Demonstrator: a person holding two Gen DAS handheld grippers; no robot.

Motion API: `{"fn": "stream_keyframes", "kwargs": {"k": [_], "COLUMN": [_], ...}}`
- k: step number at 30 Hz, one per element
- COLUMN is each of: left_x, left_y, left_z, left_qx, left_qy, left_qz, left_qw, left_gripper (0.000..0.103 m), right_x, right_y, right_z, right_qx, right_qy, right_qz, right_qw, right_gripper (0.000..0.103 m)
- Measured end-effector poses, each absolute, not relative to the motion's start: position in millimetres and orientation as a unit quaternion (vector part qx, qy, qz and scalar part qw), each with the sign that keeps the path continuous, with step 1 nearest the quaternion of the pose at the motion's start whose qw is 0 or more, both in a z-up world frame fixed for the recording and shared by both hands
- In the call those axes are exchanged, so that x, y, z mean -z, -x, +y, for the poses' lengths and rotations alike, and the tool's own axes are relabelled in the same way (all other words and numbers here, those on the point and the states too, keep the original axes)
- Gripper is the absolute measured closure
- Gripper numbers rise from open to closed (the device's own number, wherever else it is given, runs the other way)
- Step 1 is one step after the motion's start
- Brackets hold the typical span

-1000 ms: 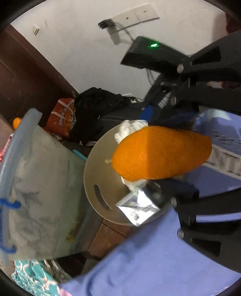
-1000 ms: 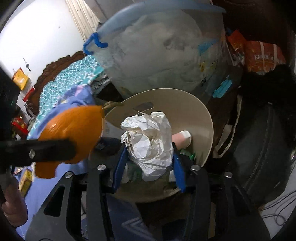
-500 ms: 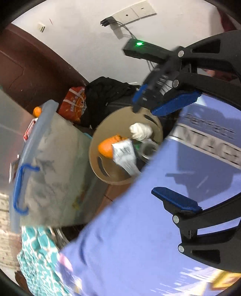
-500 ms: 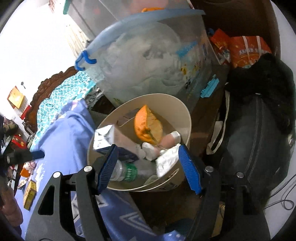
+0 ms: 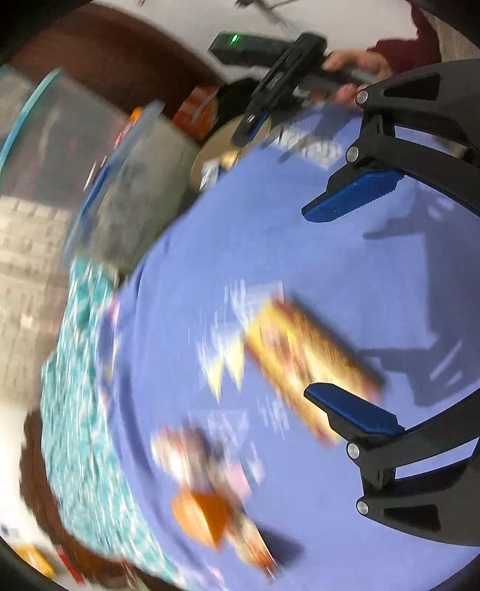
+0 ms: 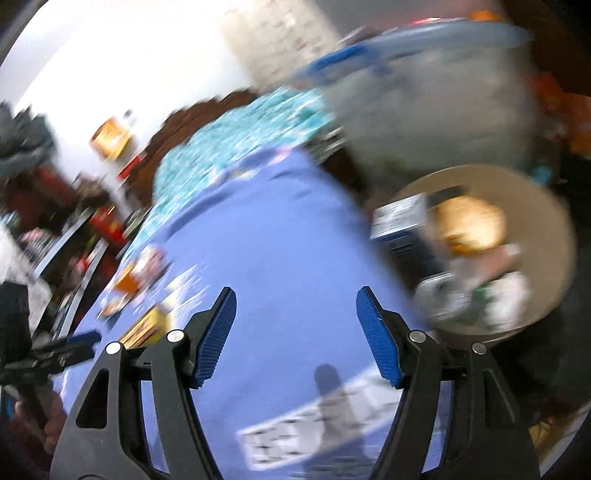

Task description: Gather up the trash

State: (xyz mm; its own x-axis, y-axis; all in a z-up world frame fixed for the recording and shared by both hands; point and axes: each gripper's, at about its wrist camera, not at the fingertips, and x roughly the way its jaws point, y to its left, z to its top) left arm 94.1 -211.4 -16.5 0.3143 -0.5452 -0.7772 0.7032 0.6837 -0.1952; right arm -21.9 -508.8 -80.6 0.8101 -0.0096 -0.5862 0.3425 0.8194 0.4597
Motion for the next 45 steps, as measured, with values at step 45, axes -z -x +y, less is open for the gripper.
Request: {"fn": "stream_keyframes", "kwargs": {"k": [45], "left_x": [64], "left_y": [-92], "left_z": [-5], "left_qx": [0.184], "left_qy": [-0.094], "left_qz": [0.414], "left_qw": [0.887], "left_gripper": [0.033], "right_x": [75], "right_y": [-291], "right_z": [-139], "right_qx": [-0.172], "right_qy": [0.041], "right_qz": [0.44], "right_qw": [0.88], "right_gripper": [0.035]}}
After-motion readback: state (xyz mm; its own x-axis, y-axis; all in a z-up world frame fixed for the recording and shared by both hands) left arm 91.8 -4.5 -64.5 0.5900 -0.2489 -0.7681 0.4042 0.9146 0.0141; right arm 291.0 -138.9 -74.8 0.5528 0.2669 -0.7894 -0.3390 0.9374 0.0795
